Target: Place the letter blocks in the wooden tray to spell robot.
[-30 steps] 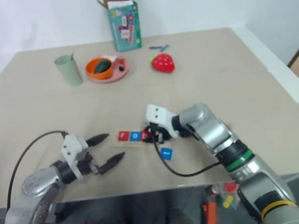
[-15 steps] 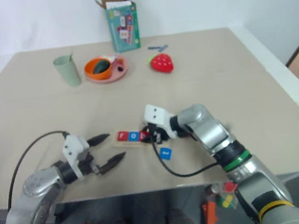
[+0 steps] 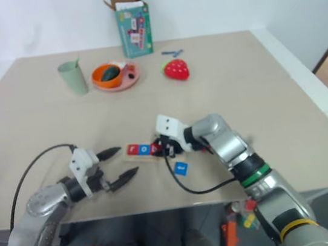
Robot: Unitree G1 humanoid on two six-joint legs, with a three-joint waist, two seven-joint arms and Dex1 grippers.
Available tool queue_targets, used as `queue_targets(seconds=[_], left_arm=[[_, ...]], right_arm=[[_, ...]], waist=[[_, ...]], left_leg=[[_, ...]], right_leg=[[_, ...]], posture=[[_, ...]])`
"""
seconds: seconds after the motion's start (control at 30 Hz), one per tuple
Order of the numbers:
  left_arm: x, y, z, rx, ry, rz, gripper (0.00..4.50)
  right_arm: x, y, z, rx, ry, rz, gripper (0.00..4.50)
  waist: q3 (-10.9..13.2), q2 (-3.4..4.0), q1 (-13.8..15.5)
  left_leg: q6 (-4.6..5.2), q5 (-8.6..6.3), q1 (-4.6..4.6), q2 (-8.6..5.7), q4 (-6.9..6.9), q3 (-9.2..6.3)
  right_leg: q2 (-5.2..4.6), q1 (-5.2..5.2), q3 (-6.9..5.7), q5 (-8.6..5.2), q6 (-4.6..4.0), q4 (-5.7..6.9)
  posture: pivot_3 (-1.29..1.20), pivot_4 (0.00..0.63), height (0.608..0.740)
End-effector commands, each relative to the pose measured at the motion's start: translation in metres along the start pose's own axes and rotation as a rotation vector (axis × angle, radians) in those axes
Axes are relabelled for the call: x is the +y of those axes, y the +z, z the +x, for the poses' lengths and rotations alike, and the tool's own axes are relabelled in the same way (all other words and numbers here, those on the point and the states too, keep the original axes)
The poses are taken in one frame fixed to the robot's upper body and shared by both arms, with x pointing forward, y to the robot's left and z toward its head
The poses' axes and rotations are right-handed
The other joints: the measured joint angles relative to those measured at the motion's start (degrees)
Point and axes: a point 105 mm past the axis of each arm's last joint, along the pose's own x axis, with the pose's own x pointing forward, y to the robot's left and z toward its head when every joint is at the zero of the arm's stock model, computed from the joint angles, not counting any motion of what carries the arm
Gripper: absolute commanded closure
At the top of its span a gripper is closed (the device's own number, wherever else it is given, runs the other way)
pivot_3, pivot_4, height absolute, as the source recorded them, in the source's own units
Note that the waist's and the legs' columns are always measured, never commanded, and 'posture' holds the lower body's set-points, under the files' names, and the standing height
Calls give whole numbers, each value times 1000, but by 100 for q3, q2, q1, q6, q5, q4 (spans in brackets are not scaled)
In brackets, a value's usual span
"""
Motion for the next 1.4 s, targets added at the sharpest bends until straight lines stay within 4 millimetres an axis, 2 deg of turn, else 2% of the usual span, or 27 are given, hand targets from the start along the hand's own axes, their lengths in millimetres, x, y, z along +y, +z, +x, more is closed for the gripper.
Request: queue_targets(seconds=[0.03,0.43,0.47,0.5,0.57,0.67,0.7,0.83,0.97,1.13,1.23,1.33,1.4], left_arm=[[-5,11,0,-34,-9,28,0],[-4,11,0,-31,-12,31,0],[-4,11,0,-30,-13,31,0],[-4,10,0,-29,-14,33,0],[-5,10,1,-27,-17,34,0],[-5,10,1,-24,-20,36,0],[-4,10,1,-23,-20,36,0],[-5,10,0,-23,-30,39,0],[-11,13,-1,-28,-76,32,0],[-18,15,0,-10,-161,45,0],[-26,18,1,-6,-232,34,0],[-35,17,3,19,-318,26,0],[-38,17,3,34,-359,18,0]], right_arm=[[0,2,3,12,8,-24,3323],[3,-3,4,20,34,37,3323],[2,-3,4,17,32,41,2272],[2,-3,3,15,31,43,2035],[0,-1,2,7,24,41,1166],[-2,3,0,-9,12,44,207],[-3,4,-1,-16,9,47,25],[-7,18,-11,-75,-23,69,25],[-15,32,-31,-160,-97,121,25],[-26,33,-73,-230,-216,152,25],[-32,19,-99,-211,-264,176,25],[-36,-14,-122,-102,-293,185,25],[-34,-30,-130,-45,-276,176,25]], waist=[[0,0,-1],[-1,0,-1],[-1,-1,-1],[-1,-1,-1],[-1,-1,-1],[-1,-1,-1],[-1,-1,-1],[0,0,-1],[0,0,1],[0,0,15],[0,0,23],[0,0,17],[0,0,11]], left_leg=[[0,0,0,0,0,0],[0,0,1,0,0,0],[0,0,1,0,0,0],[0,0,1,0,-1,0],[0,0,1,1,-2,-1],[0,0,1,1,-2,-1],[0,0,0,1,-2,0],[0,0,-2,1,-2,0],[0,0,-7,0,-2,-2],[-1,0,-10,-2,-2,-4],[-1,0,-13,-8,-2,-4],[-1,0,-12,-10,-1,1],[-1,0,-10,-11,-2,-1]], right_leg=[[0,0,0,0,0,0],[-1,1,0,0,-1,0],[-1,1,0,-1,-1,0],[0,1,-1,-1,-1,0],[0,1,-2,-1,-1,0],[0,1,-3,-1,-1,0],[0,1,-2,-1,-1,0],[0,-1,-2,-2,-1,0],[-1,-4,-2,-2,1,0],[-2,-3,-2,-8,7,-1],[-6,-3,2,-13,12,-2],[-8,-3,7,-18,5,-5],[-7,0,7,-24,-5,-6]], posture=[[0,150,740],[0,150,740],[0,150,740],[0,150,740],[0,150,740],[0,150,740],[0,150,740],[0,150,740],[0,150,740],[0,150,740],[0,150,740],[0,150,740],[0,150,740]])
